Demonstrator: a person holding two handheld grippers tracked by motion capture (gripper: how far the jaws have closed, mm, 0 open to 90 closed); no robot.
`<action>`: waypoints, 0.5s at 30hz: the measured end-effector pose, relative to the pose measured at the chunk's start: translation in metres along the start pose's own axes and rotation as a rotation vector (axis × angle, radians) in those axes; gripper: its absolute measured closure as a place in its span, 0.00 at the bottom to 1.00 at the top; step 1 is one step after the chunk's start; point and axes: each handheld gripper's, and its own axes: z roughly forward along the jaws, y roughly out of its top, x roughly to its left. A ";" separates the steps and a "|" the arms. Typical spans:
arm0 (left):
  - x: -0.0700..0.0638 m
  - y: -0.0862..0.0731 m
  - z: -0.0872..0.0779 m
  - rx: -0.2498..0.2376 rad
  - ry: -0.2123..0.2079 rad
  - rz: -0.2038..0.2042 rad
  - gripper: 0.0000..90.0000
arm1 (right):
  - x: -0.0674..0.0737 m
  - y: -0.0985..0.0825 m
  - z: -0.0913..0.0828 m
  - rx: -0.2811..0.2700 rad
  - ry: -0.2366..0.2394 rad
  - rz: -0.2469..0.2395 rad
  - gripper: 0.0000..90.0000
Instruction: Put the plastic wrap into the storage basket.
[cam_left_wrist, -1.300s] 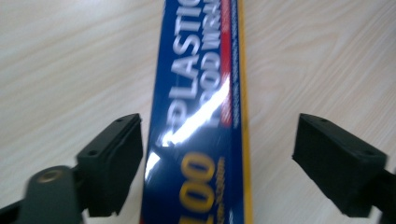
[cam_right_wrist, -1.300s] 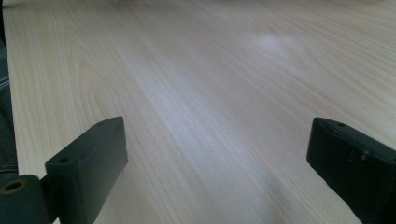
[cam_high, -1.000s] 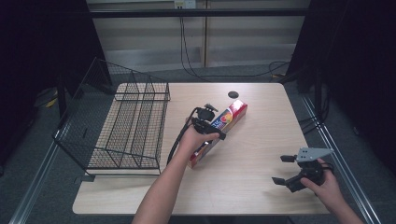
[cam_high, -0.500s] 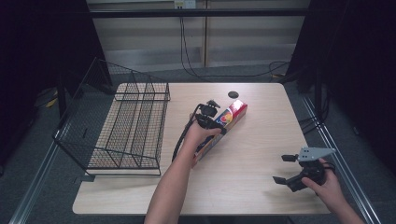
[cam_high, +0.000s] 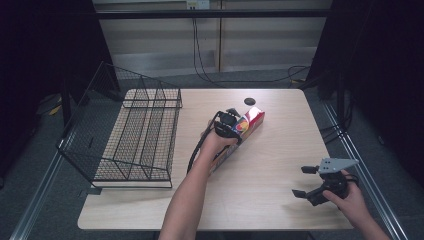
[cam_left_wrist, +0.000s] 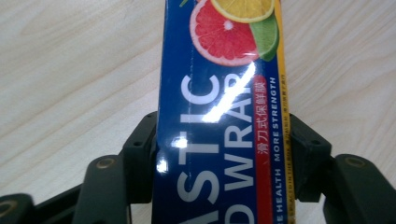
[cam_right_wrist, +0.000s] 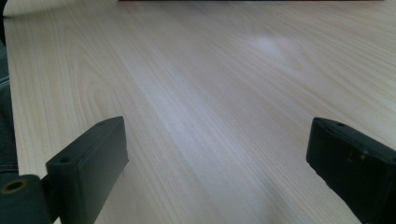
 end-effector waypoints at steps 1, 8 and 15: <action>-0.001 0.001 0.000 0.005 0.005 0.006 0.45 | 0.000 0.000 0.000 0.001 0.000 -0.001 0.06; -0.002 -0.001 -0.008 0.071 -0.017 0.020 0.47 | -0.001 0.000 -0.002 -0.002 -0.003 -0.002 0.06; 0.000 0.000 -0.019 0.107 -0.014 0.003 0.47 | -0.001 0.000 -0.002 -0.010 -0.003 0.001 0.06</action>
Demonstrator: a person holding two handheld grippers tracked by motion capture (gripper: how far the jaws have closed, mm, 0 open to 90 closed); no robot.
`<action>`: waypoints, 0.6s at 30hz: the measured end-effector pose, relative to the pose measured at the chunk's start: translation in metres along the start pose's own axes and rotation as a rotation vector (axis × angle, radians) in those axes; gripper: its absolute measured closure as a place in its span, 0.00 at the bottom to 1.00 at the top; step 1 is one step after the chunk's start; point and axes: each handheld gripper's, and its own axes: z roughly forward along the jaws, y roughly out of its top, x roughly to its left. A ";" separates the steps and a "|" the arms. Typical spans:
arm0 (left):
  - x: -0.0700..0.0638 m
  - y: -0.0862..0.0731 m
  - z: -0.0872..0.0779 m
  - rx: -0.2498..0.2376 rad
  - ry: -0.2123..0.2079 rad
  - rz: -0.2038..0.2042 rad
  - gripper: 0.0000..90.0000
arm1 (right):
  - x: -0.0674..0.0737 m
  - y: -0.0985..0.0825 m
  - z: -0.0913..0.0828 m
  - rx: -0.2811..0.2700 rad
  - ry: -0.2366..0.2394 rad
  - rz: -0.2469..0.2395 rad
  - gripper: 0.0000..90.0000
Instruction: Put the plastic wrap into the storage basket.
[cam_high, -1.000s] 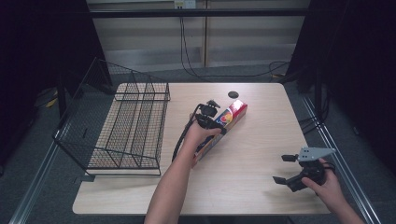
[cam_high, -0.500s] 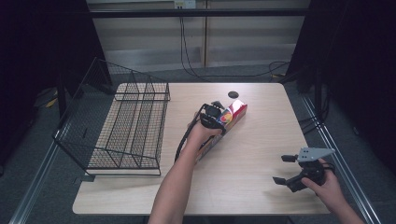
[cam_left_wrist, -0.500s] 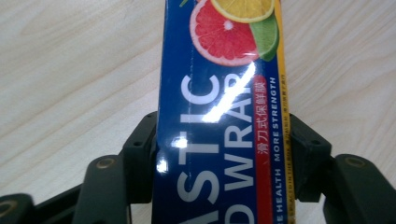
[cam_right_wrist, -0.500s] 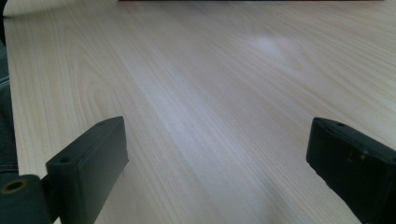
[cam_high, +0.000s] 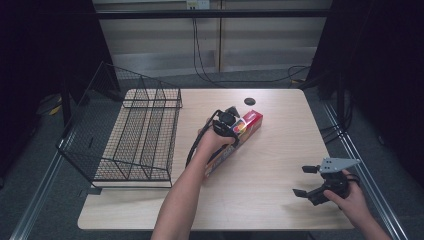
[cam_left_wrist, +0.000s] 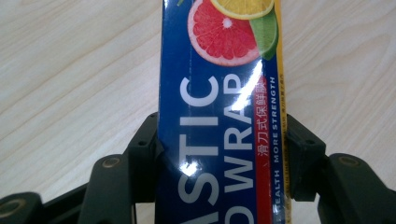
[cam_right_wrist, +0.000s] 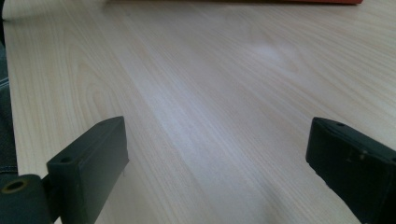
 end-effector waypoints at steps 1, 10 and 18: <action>0.001 -0.001 -0.002 -0.005 0.003 0.002 0.48 | 0.000 0.000 0.000 0.002 0.003 -0.001 0.06; 0.009 -0.003 -0.019 -0.001 0.007 -0.044 0.48 | 0.000 0.000 0.000 0.001 -0.001 -0.001 0.06; 0.012 -0.002 -0.036 -0.011 0.019 -0.071 0.48 | 0.000 0.001 0.000 -0.002 0.004 -0.004 0.06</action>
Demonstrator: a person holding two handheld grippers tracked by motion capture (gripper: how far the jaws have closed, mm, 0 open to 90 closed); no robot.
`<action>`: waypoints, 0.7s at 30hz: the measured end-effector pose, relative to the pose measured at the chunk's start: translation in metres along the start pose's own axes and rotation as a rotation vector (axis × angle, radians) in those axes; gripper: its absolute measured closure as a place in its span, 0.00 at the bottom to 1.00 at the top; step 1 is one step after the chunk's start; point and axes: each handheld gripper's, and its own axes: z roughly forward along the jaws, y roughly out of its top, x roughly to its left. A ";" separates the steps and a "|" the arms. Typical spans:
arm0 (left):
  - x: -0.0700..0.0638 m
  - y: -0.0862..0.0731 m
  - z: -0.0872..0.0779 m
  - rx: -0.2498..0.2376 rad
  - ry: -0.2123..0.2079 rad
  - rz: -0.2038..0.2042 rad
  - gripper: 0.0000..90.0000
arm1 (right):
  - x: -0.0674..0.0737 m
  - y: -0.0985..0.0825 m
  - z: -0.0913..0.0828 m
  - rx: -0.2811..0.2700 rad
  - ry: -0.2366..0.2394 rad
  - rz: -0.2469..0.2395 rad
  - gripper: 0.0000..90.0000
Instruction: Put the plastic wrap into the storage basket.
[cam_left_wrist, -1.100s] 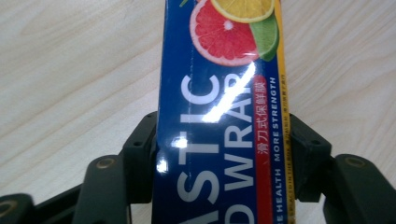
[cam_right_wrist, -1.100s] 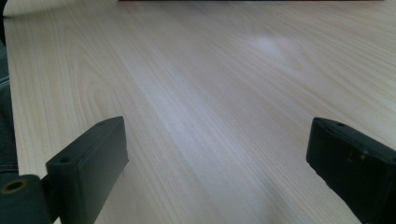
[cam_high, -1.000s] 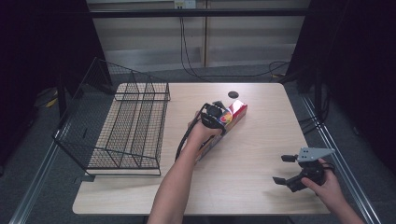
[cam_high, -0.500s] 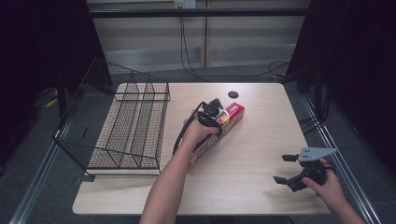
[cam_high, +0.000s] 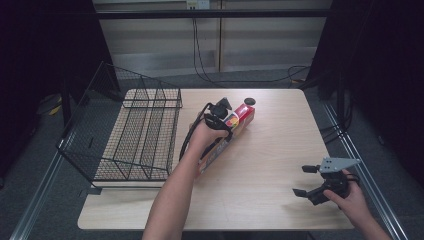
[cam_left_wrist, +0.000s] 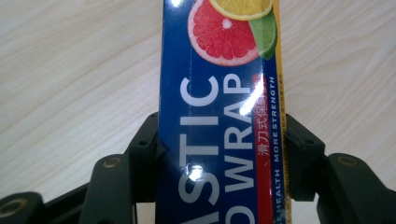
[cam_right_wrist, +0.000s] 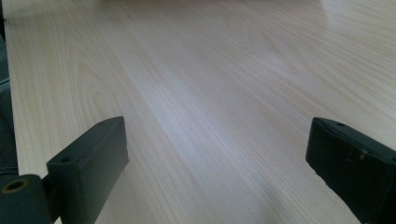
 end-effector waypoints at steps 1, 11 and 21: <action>0.000 0.000 -0.003 -0.008 0.001 -0.007 0.48 | 0.000 0.000 0.000 0.001 0.002 0.002 0.06; 0.006 0.002 -0.033 -0.027 0.010 -0.051 0.48 | 0.000 0.000 0.000 -0.001 0.000 0.000 0.06; 0.012 0.001 -0.054 -0.023 0.032 -0.099 0.48 | 0.001 0.001 0.001 0.002 0.000 0.003 0.06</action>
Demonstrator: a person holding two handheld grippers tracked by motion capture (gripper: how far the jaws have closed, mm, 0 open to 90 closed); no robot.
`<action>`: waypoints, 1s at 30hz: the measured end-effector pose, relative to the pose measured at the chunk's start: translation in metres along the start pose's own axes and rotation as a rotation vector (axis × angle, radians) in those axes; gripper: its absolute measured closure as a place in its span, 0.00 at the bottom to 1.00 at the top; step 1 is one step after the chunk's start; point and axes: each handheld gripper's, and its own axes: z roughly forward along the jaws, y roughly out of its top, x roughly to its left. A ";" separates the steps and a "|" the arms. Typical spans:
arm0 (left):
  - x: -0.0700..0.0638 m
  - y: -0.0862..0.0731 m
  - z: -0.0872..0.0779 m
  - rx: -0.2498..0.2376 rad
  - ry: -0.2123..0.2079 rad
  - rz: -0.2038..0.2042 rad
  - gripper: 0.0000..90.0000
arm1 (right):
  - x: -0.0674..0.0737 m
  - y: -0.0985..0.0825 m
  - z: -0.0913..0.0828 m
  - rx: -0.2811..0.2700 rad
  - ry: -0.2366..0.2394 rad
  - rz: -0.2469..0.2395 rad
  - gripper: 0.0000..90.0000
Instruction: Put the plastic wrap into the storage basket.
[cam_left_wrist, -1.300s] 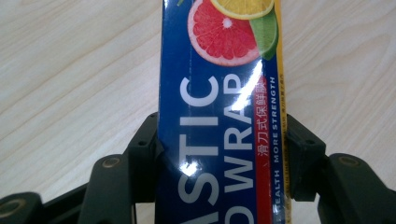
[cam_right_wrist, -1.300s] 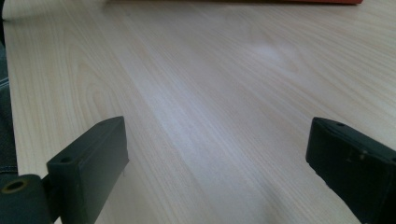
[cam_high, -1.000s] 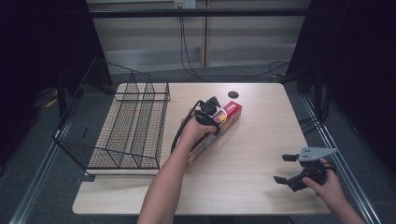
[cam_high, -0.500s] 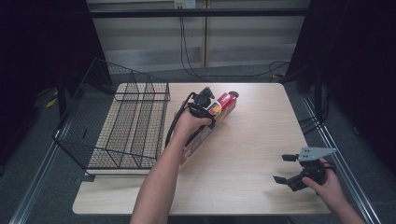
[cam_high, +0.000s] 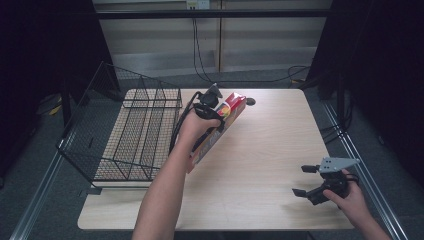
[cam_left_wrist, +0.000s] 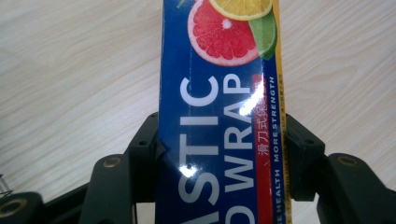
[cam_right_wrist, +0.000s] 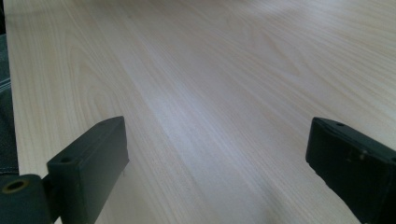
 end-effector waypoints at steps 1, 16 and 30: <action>0.002 0.001 -0.002 0.004 -0.004 0.018 0.48 | 0.000 0.000 0.000 0.001 0.000 0.002 0.06; 0.007 0.002 -0.028 0.004 0.026 -0.013 0.48 | 0.001 0.000 0.001 -0.006 0.014 0.000 0.03; 0.017 0.000 -0.060 -0.023 0.058 -0.056 0.48 | 0.001 0.001 0.002 -0.006 0.019 -0.013 0.02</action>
